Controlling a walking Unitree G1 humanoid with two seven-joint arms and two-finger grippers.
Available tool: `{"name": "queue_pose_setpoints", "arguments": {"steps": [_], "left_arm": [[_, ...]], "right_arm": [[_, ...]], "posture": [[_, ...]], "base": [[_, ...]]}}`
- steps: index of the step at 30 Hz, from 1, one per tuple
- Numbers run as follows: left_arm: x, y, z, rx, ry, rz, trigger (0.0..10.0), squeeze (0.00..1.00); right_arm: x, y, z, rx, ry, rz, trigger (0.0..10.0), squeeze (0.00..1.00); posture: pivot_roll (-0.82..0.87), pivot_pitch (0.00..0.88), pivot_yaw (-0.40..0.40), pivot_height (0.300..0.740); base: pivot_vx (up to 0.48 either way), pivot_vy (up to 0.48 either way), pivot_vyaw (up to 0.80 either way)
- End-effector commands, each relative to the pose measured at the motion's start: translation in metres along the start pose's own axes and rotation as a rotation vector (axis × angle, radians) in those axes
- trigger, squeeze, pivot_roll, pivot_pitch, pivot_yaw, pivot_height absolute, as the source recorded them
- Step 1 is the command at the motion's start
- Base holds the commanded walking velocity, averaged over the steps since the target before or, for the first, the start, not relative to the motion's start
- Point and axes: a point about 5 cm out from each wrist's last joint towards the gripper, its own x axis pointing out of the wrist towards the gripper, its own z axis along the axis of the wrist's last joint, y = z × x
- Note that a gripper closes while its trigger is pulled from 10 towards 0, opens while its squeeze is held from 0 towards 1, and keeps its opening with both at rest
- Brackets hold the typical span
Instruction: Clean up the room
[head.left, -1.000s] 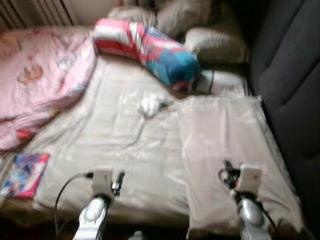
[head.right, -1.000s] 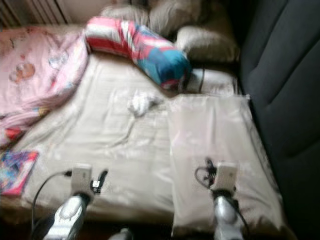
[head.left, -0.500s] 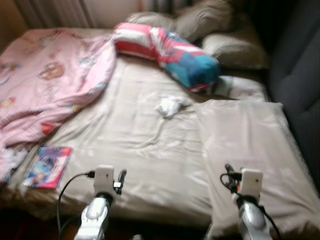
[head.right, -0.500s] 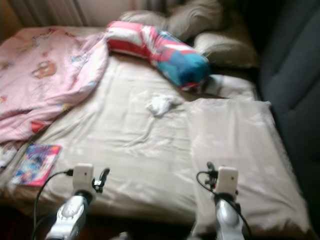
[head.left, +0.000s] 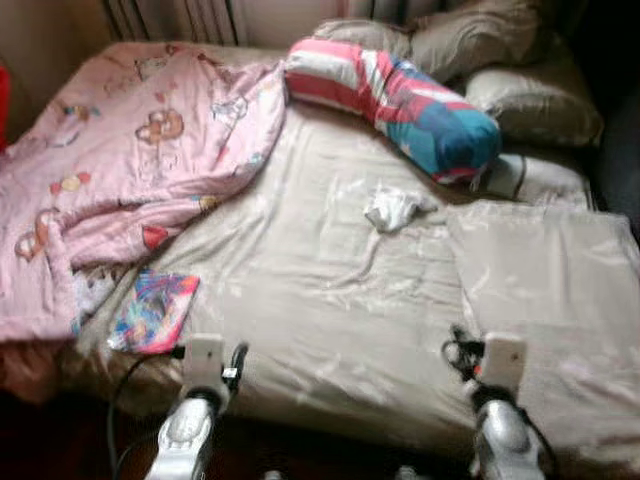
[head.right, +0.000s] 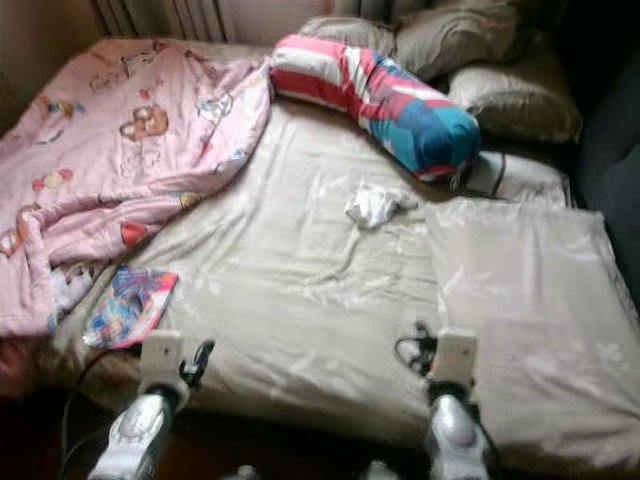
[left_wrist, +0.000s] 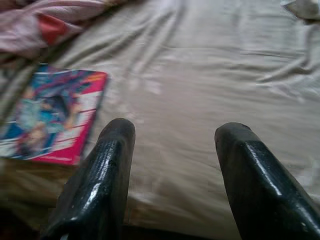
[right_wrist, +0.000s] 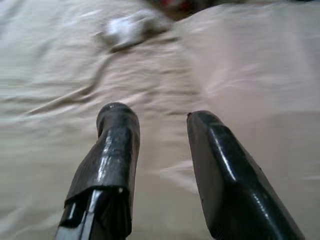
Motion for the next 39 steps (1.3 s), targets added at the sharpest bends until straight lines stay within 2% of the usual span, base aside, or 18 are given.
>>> {"name": "queue_pose_setpoints", "arguments": {"steps": [1, 19, 25, 27, 31, 39], "left_arm": [[-0.005, -0.001, -0.009, -0.006, 0.039, 0.003, 10.0, 0.0], [-0.001, 0.003, -0.007, 0.0, 0.043, 0.011, 10.0, 0.0], [0.0, 0.003, -0.009, 0.004, 0.065, -0.001, 10.0, 0.0], [-0.002, 0.005, -0.019, 0.013, 0.127, 0.0, 10.0, 0.0], [-0.005, 0.005, -0.029, 0.028, 0.192, -0.009, 10.0, 0.0], [-0.027, 0.013, -0.067, 0.017, 0.422, 0.034, 10.0, 0.0]], "right_arm": [[-0.004, -0.007, -0.007, -0.003, 0.037, -0.019, 10.0, 0.0], [-0.006, -0.006, -0.015, 0.03, 0.089, -0.03, 10.0, 0.0], [-0.013, -0.011, -0.03, 0.07, 0.174, -0.055, 10.0, 0.0], [-0.022, -0.014, -0.045, 0.062, 0.274, -0.073, 10.0, 0.0], [-0.029, -0.013, -0.056, 0.049, 0.339, -0.067, 10.0, 0.0], [-0.055, -0.01, -0.088, 0.001, 0.547, -0.031, 10.0, 0.0]], "posture": [[-0.05, 0.19, 0.044, 0.74], [-0.05, 0.2, 0.043, 0.74], [-0.06, 0.195, 0.044, 0.74], [-0.05, 0.189, 0.044, 0.74], [-0.05, 0.184, 0.045, 0.74], [-0.06, 0.157, 0.043, 0.74]], "base": [[0.0, 0.356, 0.0], [0.0, 0.359, 0.0], [0.0, 0.361, 0.0], [0.0, 0.36, 0.0], [0.0, 0.36, 0.0], [0.0, 0.36, 0.0]]}}
